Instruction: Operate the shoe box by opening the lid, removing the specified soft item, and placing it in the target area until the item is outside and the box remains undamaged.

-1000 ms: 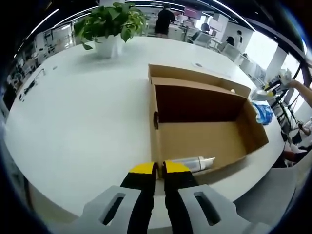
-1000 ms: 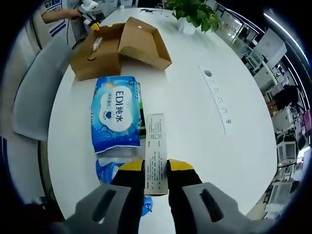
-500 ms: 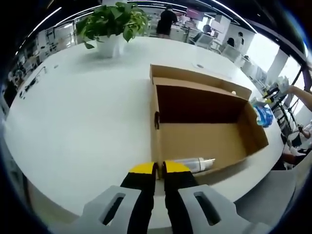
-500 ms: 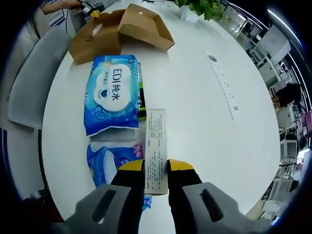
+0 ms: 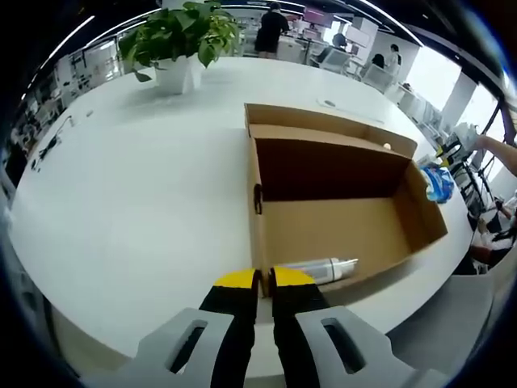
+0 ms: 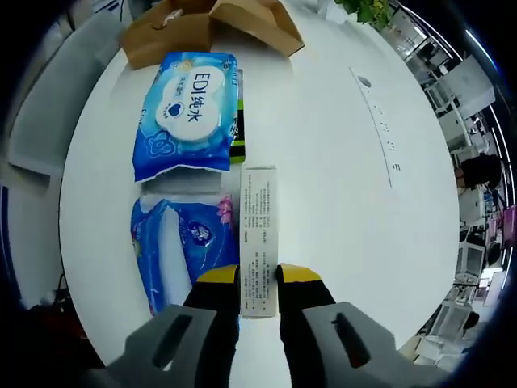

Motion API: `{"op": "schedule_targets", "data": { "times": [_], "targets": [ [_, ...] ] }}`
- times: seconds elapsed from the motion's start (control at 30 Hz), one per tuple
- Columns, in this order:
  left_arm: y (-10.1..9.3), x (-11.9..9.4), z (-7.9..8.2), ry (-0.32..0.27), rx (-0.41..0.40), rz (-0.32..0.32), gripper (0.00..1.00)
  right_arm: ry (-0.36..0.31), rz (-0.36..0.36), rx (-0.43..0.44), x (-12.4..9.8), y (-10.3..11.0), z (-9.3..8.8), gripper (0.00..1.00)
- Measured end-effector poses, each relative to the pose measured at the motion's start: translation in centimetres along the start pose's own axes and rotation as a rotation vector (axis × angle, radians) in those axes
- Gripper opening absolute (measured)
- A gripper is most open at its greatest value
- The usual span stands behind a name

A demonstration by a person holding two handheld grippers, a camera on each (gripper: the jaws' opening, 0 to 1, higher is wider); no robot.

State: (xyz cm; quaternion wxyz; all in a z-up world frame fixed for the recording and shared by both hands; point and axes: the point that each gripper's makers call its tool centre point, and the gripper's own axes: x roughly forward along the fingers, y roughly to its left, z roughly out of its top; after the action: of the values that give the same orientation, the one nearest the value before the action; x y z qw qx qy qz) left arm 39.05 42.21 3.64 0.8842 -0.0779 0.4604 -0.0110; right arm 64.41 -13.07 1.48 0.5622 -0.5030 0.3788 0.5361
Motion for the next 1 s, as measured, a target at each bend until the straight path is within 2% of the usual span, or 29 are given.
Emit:
{"op": "schedule_targets", "data": {
  "times": [0.43,0.53,0.73,0.87,1.0],
  "targets": [
    [0.0,0.0,-0.1,0.007,0.010,-0.005,0.03,0.024,-0.013,-0.009,-0.1,-0.2,-1.0,0.15],
    [0.0,0.0,-0.1,0.009,0.016,-0.008,0.03,0.031,-0.040,-0.043,-0.1,-0.6,-1.0,0.16],
    [-0.1,0.0,0.0,0.013,0.049,-0.001,0.03,0.042,-0.058,-0.057,-0.2,-0.9,-1.0,0.16],
    [0.1,0.0,0.1,0.006,0.074,-0.002,0.04,0.038,-0.069,-0.049,-0.8,-0.9,-0.9,0.25],
    [0.2,0.0,0.3,-0.007,0.097,0.002,0.03,0.036,-0.086,-0.031,-1.5,-1.0,-1.0,0.28]
  ]
}}
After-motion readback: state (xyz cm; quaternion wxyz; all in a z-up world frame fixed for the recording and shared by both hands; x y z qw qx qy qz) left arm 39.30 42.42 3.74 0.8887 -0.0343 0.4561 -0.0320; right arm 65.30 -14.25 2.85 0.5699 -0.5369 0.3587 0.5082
